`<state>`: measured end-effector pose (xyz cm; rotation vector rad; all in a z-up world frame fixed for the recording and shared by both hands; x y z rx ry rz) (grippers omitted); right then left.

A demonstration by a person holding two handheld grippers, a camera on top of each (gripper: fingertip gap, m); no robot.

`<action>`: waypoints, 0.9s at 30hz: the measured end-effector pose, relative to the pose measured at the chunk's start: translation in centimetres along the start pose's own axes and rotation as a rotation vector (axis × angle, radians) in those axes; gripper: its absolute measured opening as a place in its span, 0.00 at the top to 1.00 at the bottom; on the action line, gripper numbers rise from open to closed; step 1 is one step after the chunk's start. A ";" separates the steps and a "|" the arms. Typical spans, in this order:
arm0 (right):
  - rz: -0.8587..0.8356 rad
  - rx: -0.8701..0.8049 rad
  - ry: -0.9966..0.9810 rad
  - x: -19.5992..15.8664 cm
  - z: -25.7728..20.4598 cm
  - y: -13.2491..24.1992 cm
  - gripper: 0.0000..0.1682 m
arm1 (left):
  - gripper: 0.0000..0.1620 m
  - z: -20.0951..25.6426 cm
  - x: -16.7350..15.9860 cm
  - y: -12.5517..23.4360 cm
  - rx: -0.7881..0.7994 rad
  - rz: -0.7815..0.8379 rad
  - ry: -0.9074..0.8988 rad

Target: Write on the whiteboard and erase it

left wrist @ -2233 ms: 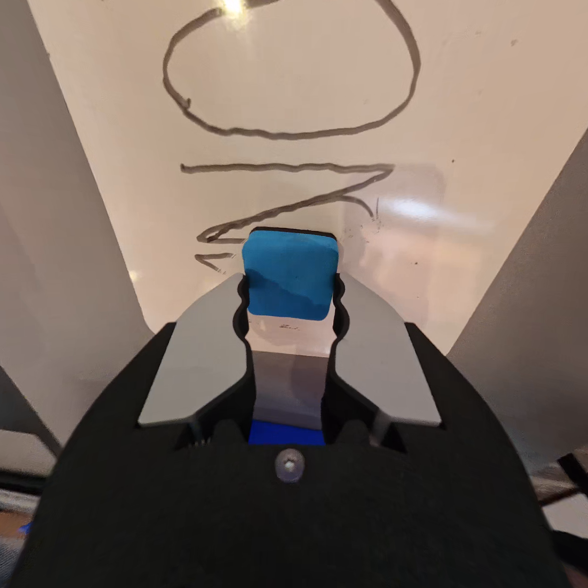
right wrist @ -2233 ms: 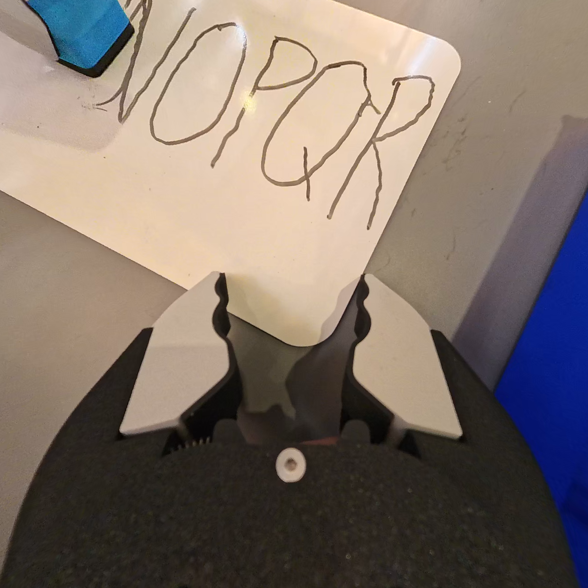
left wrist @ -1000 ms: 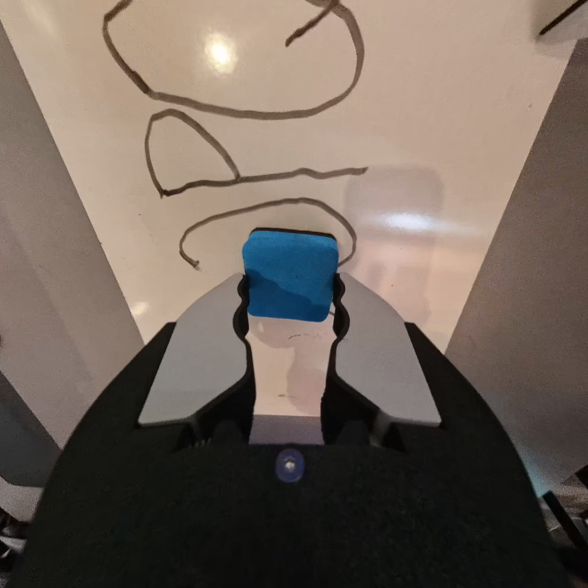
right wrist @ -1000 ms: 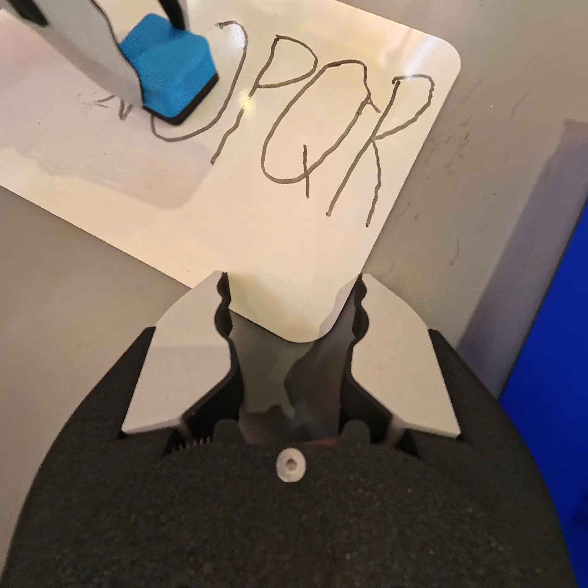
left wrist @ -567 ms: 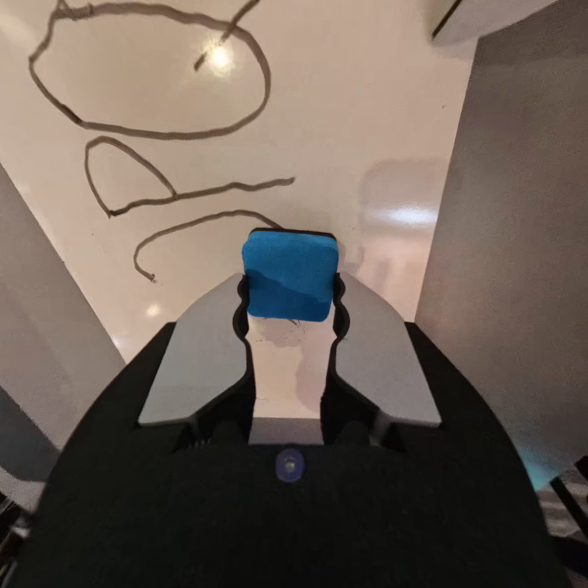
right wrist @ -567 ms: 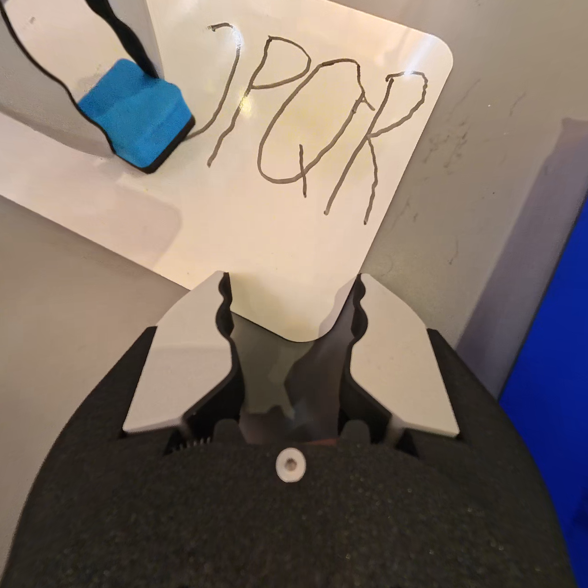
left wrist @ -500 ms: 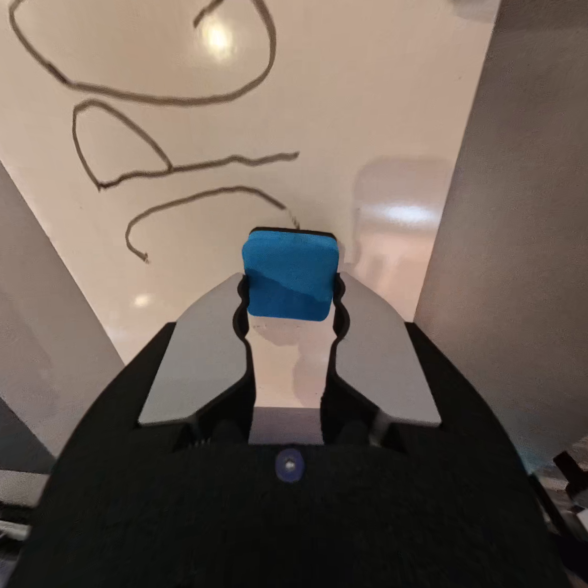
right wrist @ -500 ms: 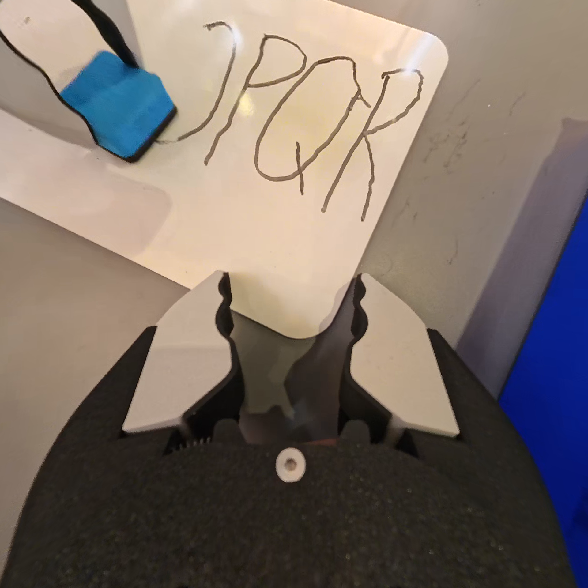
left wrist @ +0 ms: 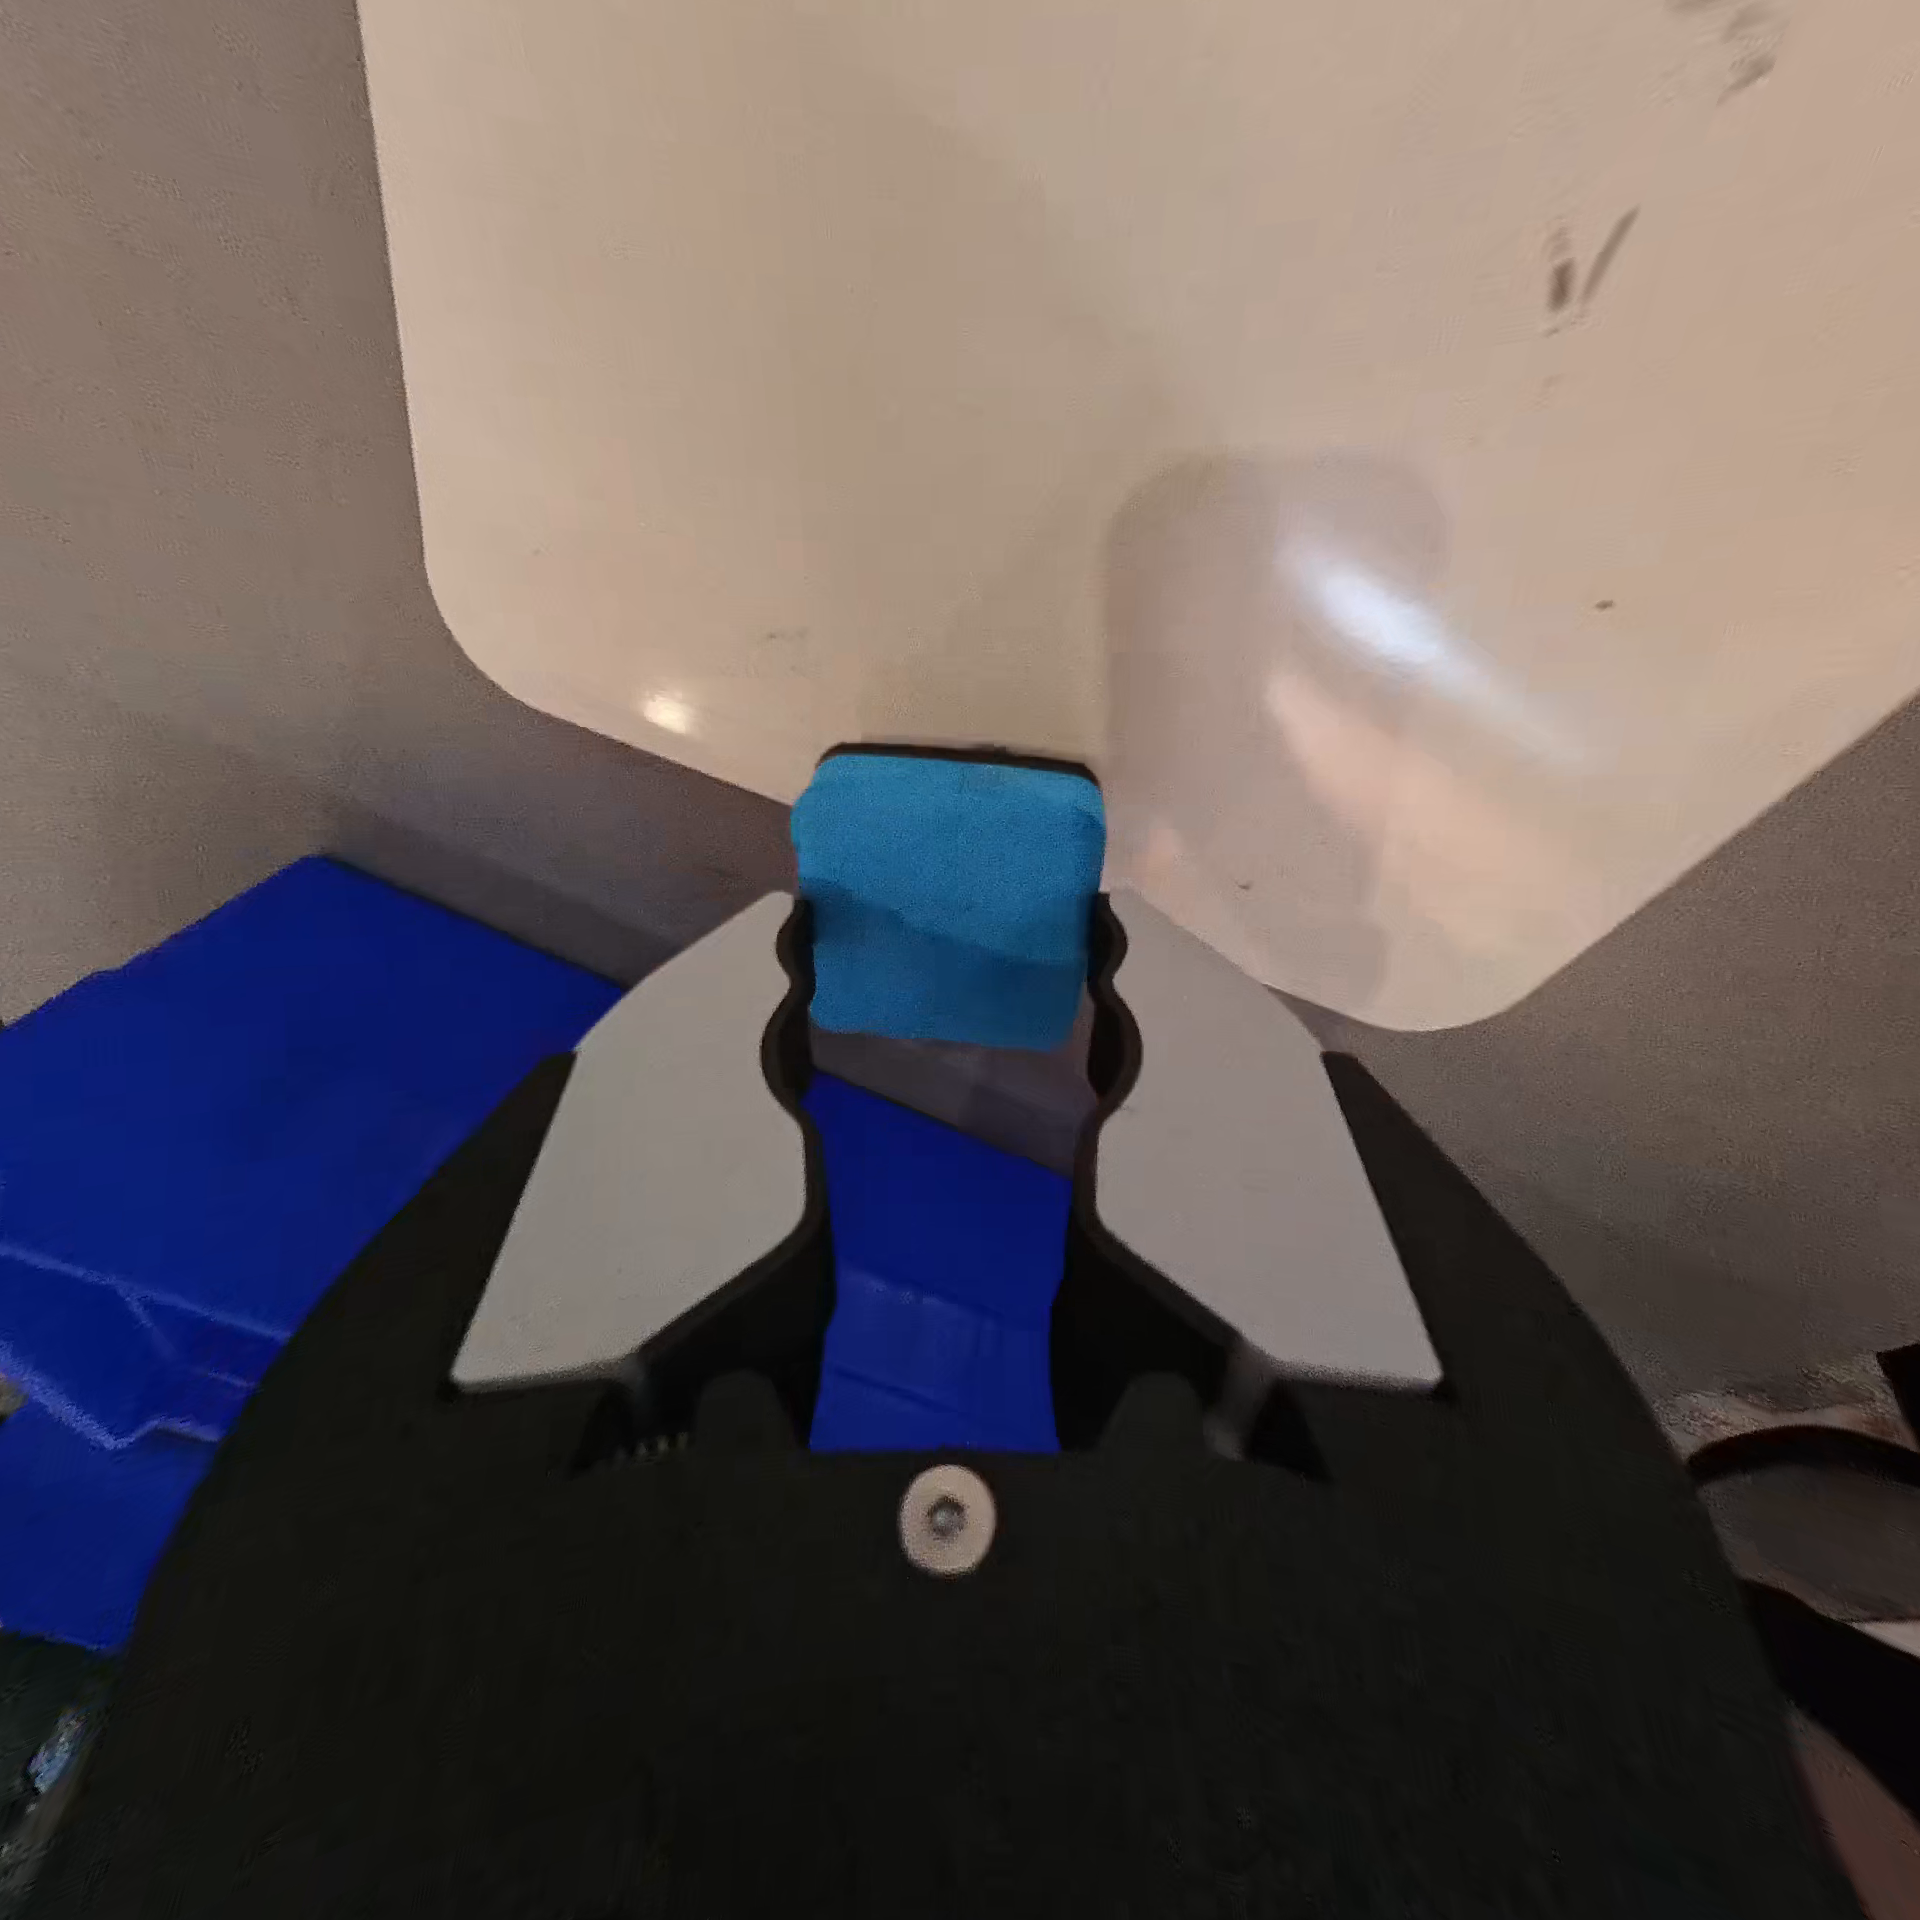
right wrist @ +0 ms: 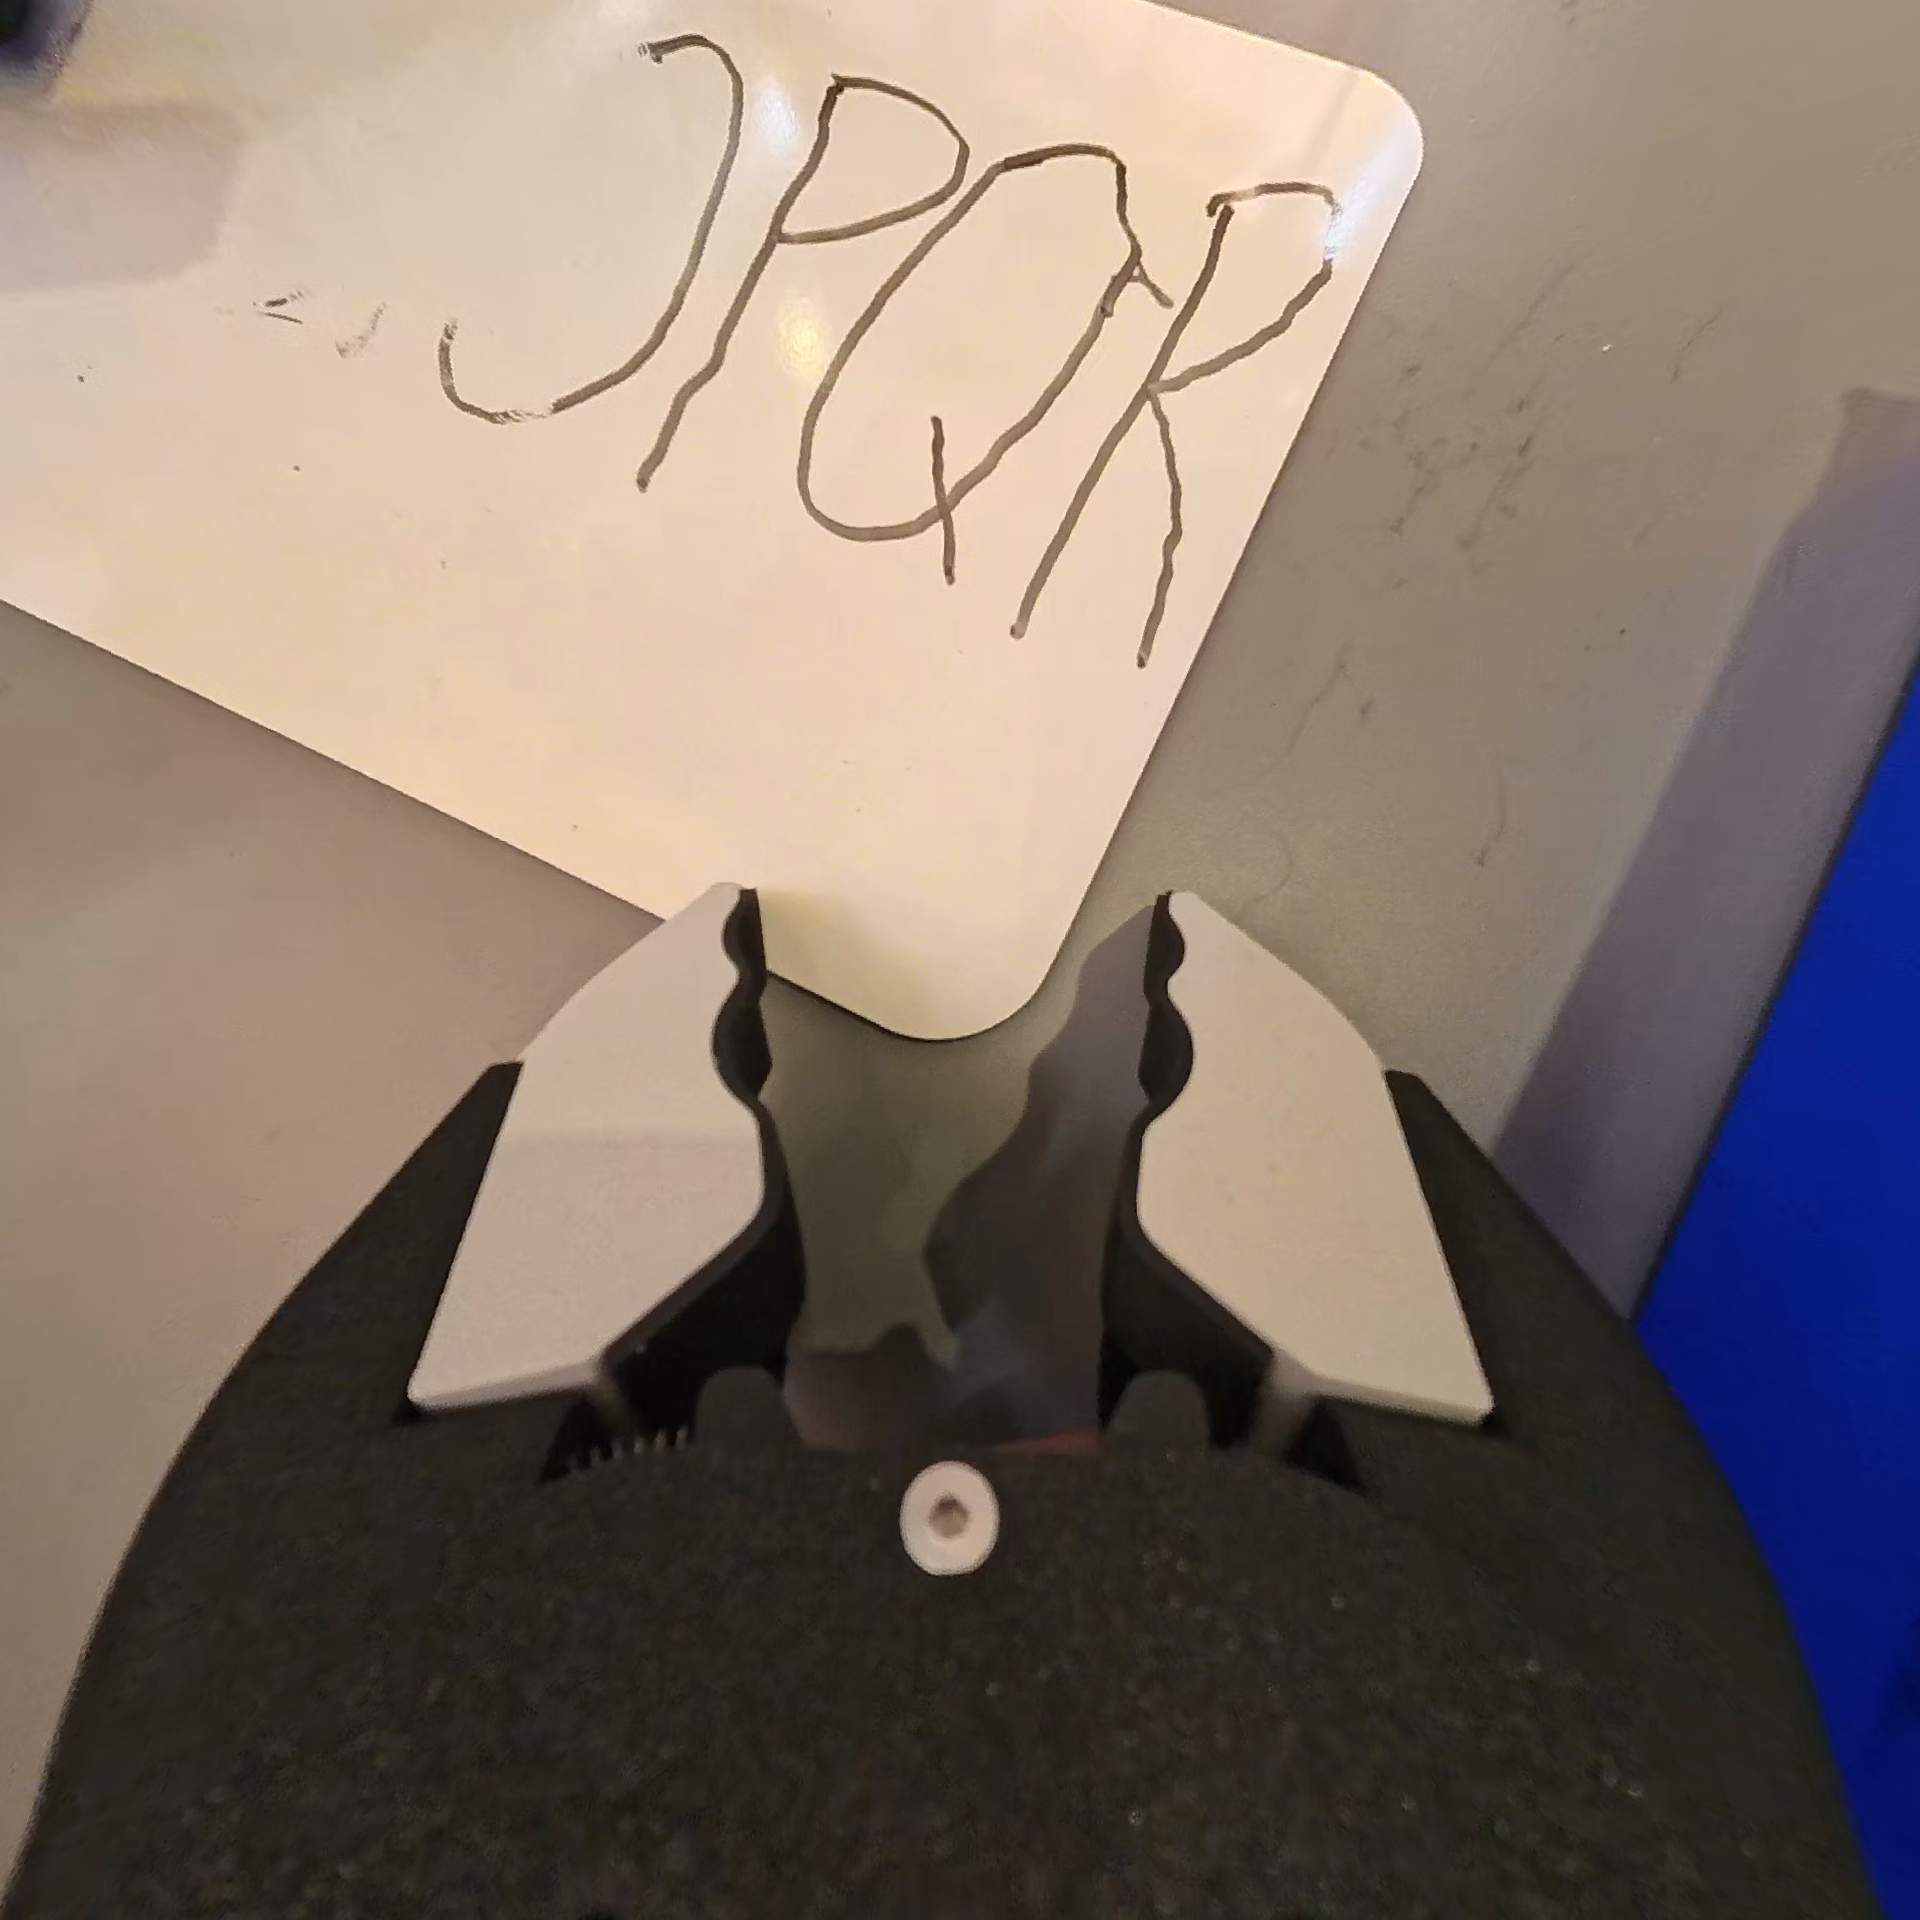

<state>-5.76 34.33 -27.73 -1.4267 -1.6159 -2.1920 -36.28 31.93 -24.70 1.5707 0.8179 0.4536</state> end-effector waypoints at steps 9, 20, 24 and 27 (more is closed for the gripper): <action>-0.005 -0.016 -0.013 -0.1 0.3 0.0 0.53 | 0.69 3.6 4.9 -0.3 -0.034 0.022 -0.194; -0.004 -0.015 -0.018 -0.1 0.5 0.1 0.54 | 0.69 11.9 13.2 3.7 -0.138 0.229 -0.381; -0.004 -0.016 -0.018 -0.1 0.5 0.1 0.55 | 0.69 6.9 8.3 3.4 -0.068 0.145 -0.221; -0.004 -0.016 -0.016 -0.2 0.4 0.1 0.54 | 0.69 6.8 7.6 1.3 -0.116 0.098 -0.217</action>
Point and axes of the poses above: each gripper's, where its closed fingertips meet, y back along the fingers, x out of its top, z = x × y across the jaws, the point moved 1 cm from there along y, back along the fingers, and after that the axes turned 4 degrees about y, right-handed, at the moved point
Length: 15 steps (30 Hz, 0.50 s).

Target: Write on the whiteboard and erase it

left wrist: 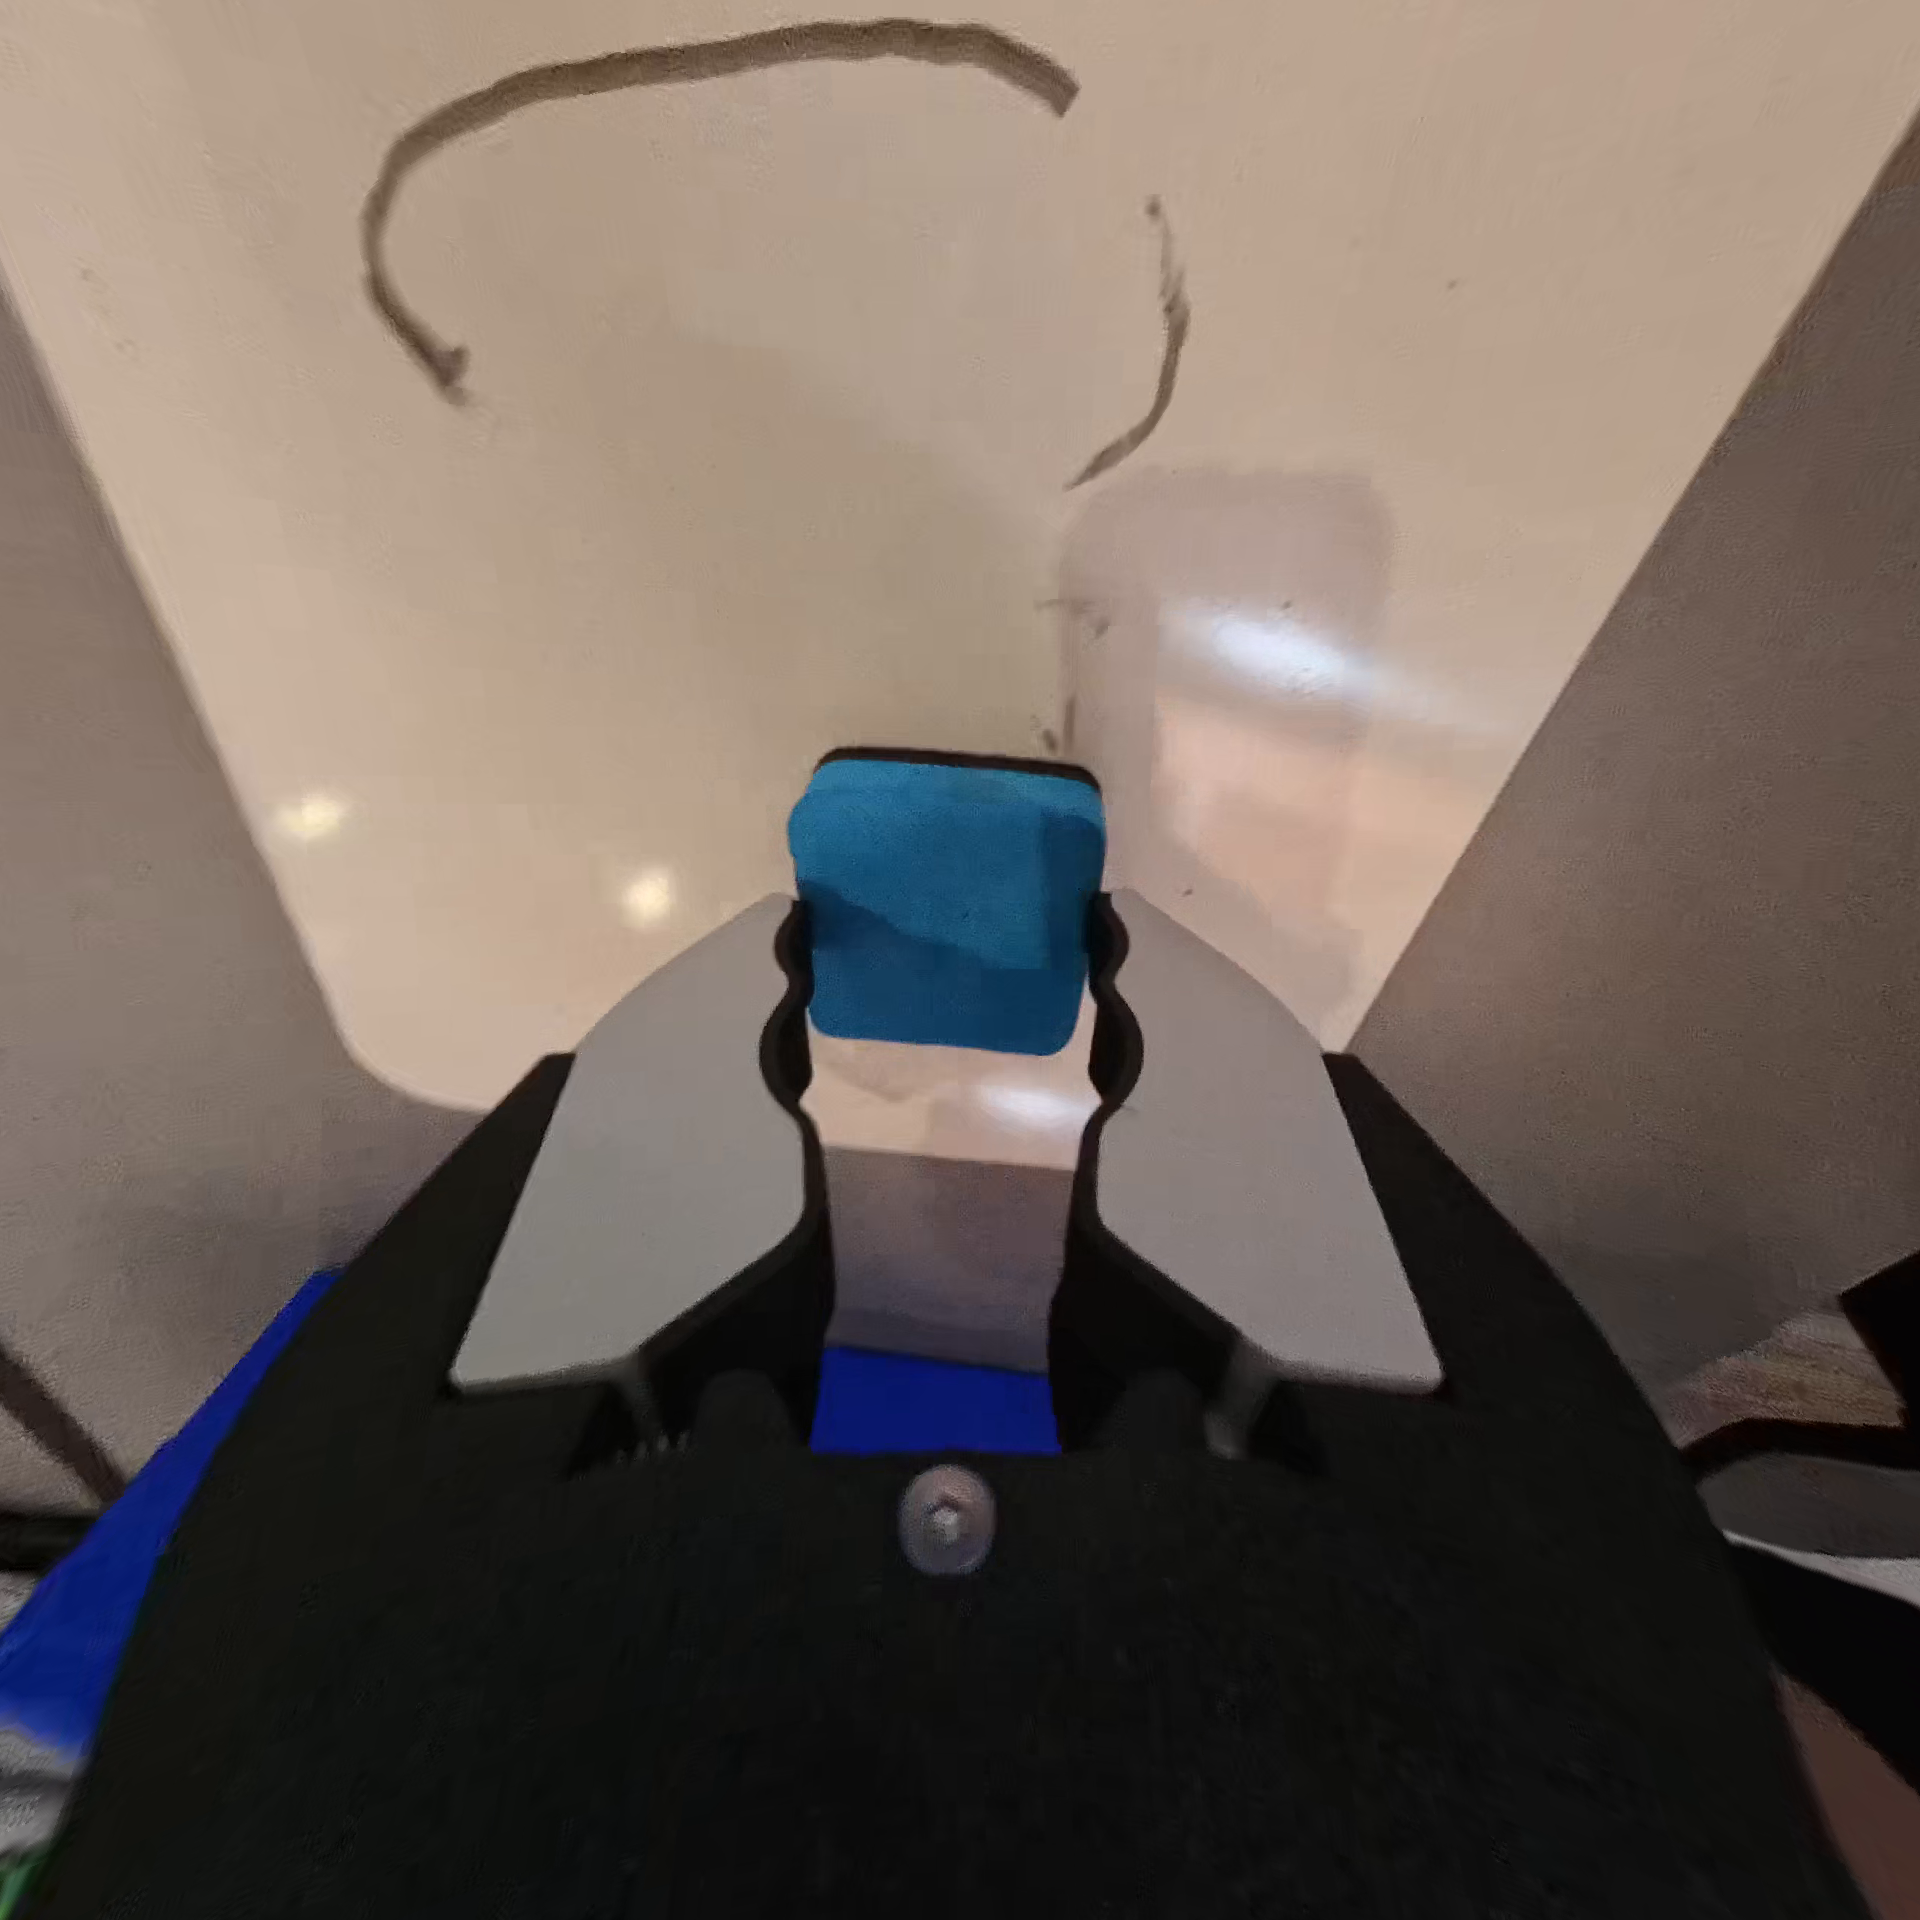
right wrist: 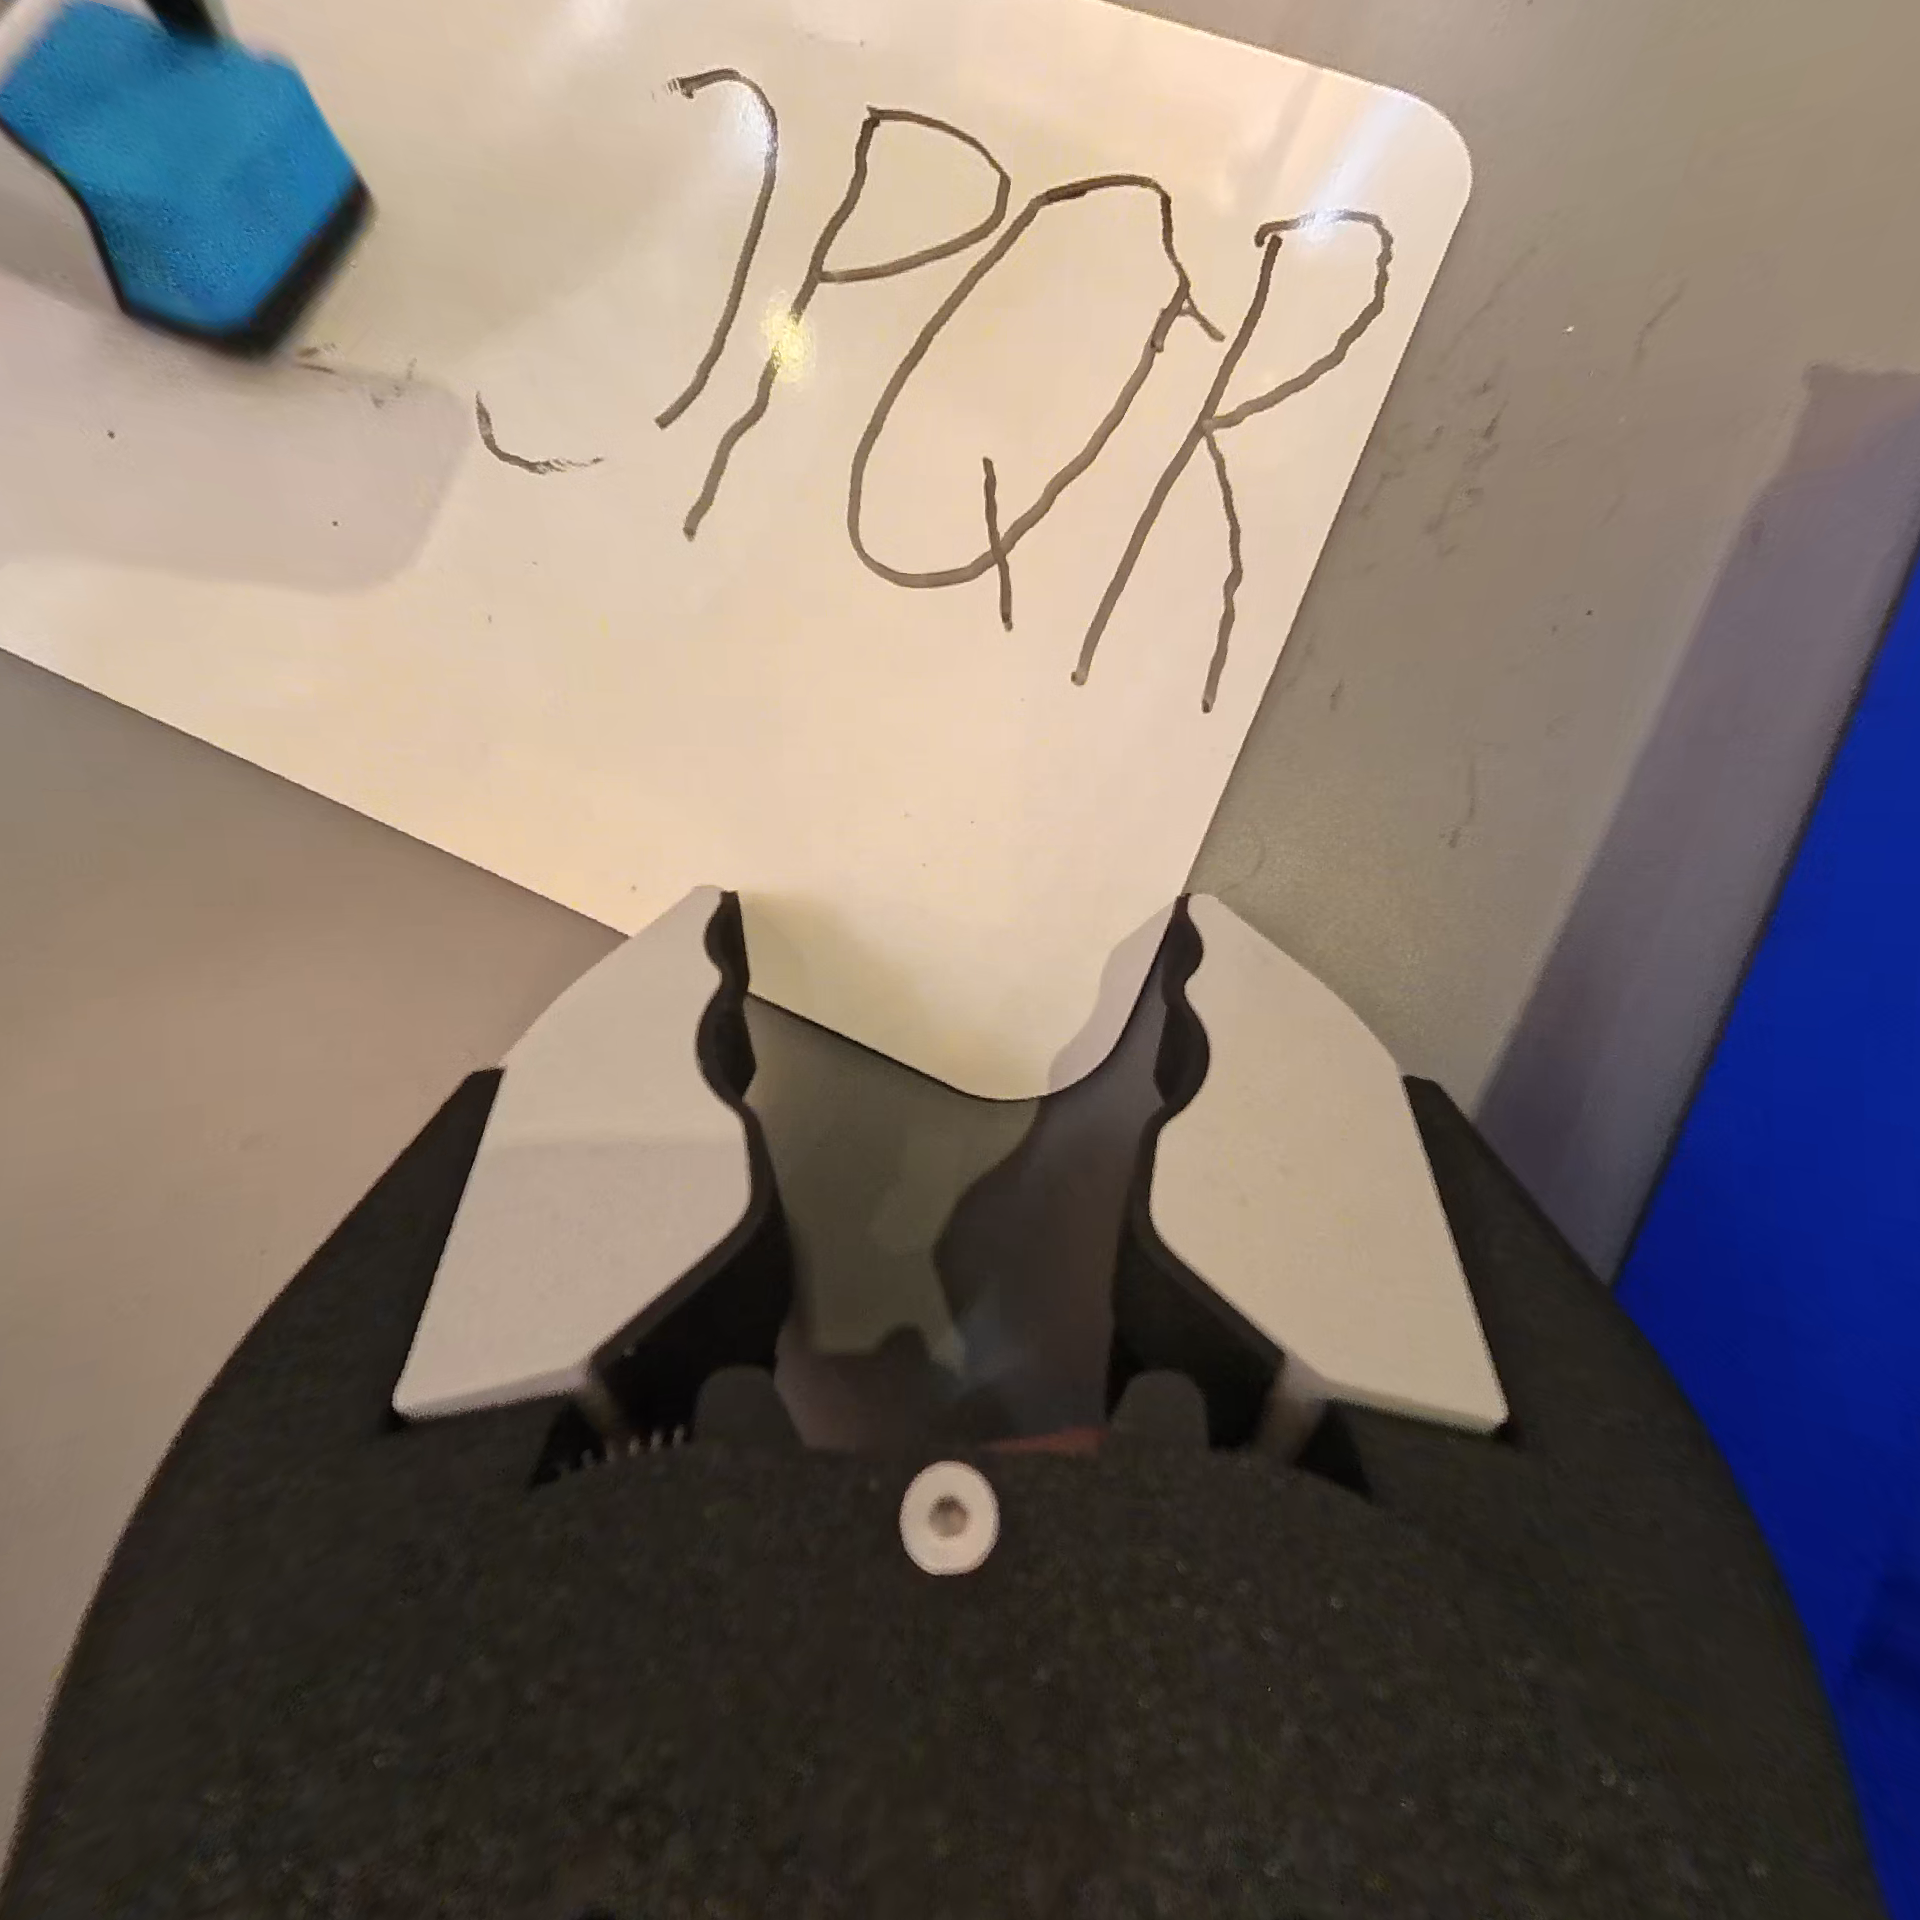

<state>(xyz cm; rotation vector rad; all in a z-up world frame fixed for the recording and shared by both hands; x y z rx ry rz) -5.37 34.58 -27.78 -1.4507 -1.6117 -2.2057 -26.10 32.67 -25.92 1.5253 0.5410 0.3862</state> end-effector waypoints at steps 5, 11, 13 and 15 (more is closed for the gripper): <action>-0.002 -0.001 0.004 0.0 0.0 0.0 0.53 | 0.68 2.6 5.9 -0.3 -0.055 0.149 -0.075; -0.001 0.001 0.002 0.0 0.0 0.0 0.54 | 0.68 3.7 8.5 0.1 -0.102 0.159 -0.125; 0.000 0.000 0.001 0.0 0.0 0.0 0.54 | 0.68 2.1 6.0 -0.2 -0.041 0.097 -0.092; 0.000 0.000 0.001 0.0 0.0 0.0 0.54 | 0.68 0.9 3.9 -0.5 -0.038 0.068 -0.037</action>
Point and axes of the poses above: each gripper's, where its closed fingertips meet, y back along the fingers, x out of its top, z = x × y across the jaws, the point moved 1 cm from there along y, back along the fingers, and after that the axes turned 4 degrees about y, right-handed, at the moved point
